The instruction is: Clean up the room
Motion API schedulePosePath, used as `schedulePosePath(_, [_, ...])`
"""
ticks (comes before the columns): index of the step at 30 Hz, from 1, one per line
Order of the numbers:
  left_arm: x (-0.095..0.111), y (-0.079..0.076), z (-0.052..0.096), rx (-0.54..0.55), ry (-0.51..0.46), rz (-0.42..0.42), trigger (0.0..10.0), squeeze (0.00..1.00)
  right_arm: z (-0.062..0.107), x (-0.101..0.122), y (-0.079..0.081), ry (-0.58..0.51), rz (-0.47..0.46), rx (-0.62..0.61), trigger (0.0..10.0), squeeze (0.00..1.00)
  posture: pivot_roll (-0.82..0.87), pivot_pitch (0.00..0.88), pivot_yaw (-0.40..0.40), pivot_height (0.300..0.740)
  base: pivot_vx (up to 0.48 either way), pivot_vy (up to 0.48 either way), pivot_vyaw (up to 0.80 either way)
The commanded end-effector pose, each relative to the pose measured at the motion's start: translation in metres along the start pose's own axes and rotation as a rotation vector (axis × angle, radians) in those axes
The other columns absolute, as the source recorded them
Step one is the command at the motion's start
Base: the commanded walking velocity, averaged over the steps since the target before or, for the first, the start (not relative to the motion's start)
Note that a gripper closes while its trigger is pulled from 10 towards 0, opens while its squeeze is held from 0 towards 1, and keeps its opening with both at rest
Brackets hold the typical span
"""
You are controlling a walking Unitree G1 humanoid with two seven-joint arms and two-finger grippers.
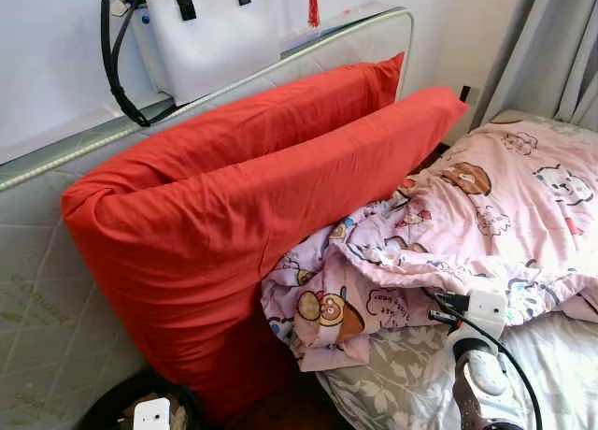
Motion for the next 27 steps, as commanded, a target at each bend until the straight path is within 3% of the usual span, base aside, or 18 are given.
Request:
schedulePosePath(1, [-0.007,0.009,0.002,0.021,0.032,0.0,10.0,0.0,-0.001,0.004,-0.001,-0.022,-0.004,-0.006,10.0,0.0,-0.04,0.053,0.061,0.74,0.0,0.0,0.0])
schedulePosePath(21, [-0.014,0.002,0.001,0.029,0.084,0.046,10.0,0.0,-0.008,0.017,-0.004,-0.038,0.026,0.016,10.0,0.0,-0.05,0.054,0.013,0.74,0.0,0.0,0.0])
schedulePosePath(27, [-0.019,0.003,0.003,0.036,0.102,0.054,10.0,0.0,-0.008,0.017,-0.002,-0.038,0.03,0.024,10.0,0.0,-0.04,0.057,0.008,0.74,-0.256,0.0,0.0])
Point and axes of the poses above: a point about 5 cm out from each wrist's last joint towards the gripper, its own z axis pointing back from the gripper into the wrist, its own x axis along the axis of the wrist's last joint, y = z × x, the point moved 3 cm from there along -z, pointing out of the wrist towards the gripper, and after that the axes turned 2 degrees about z, right-handed, at the moved point
